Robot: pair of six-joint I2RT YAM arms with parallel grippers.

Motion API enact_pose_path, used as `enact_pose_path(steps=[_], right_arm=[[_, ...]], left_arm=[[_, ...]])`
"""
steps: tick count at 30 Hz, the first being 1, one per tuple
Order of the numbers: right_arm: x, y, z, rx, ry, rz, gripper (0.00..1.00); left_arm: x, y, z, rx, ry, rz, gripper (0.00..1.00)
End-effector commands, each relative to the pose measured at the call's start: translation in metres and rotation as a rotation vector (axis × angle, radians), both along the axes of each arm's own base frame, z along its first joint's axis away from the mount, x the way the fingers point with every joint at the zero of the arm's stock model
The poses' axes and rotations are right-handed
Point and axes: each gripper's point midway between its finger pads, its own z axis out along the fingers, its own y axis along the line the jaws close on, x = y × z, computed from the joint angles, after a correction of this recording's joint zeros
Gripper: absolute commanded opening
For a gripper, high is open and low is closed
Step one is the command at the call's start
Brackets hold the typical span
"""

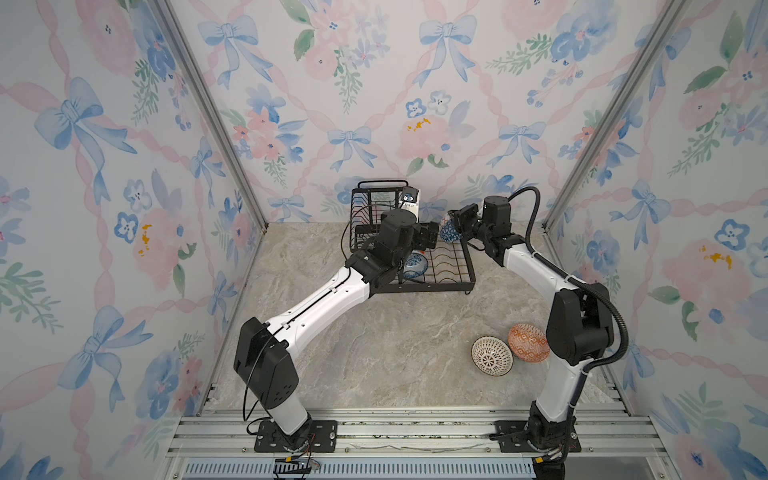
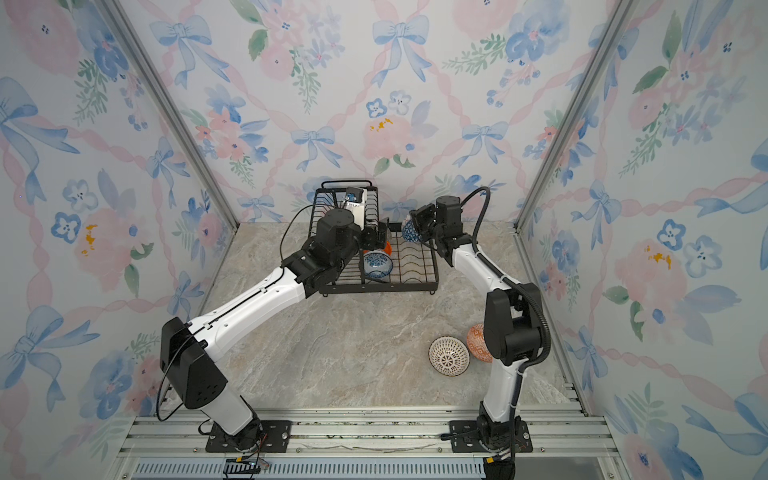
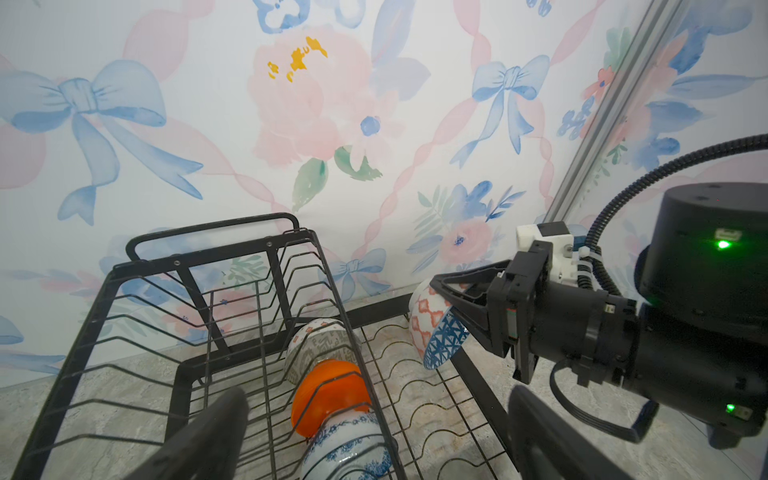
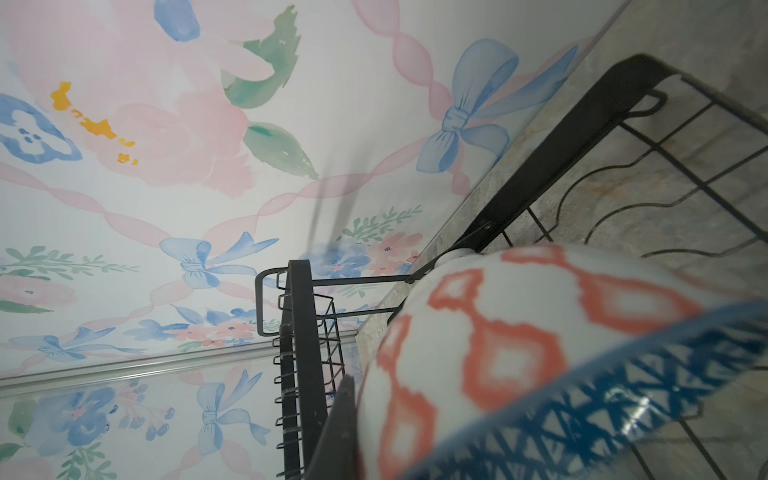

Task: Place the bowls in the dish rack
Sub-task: 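Lower the blue triangle-pattern bowl into the rack slots with the right gripper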

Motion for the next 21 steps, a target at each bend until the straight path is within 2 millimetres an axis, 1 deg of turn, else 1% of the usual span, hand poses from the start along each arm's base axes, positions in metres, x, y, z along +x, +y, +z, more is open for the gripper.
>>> enact_pose_path(steps=[1,6,9,13,15,21], right_arm=[[0.013,0.007,0.062,0.017,-0.240,0.068,0.00],[0.033,0.000,0.039,0.054,-0.248,0.040,0.00],[0.045,-0.001,0.026,0.041,-0.250,0.044,0.00],[0.060,0.000,0.011,0.048,-0.266,0.029,0.00],[0.065,0.001,0.001,0.060,-0.264,0.014,0.00],[0.073,0.010,-0.020,0.035,-0.246,-0.006,0.00]], left_arm=[[0.008,-0.009,0.006,0.069,-0.041,-0.021,0.98],[0.021,-0.015,0.004,0.141,-0.069,-0.008,0.98],[0.030,-0.014,-0.001,0.180,-0.073,0.013,0.98],[0.038,-0.012,-0.006,0.180,-0.069,0.022,0.98],[0.041,-0.011,-0.008,0.174,-0.067,0.018,0.98],[0.051,-0.004,-0.005,0.144,-0.068,0.033,0.98]])
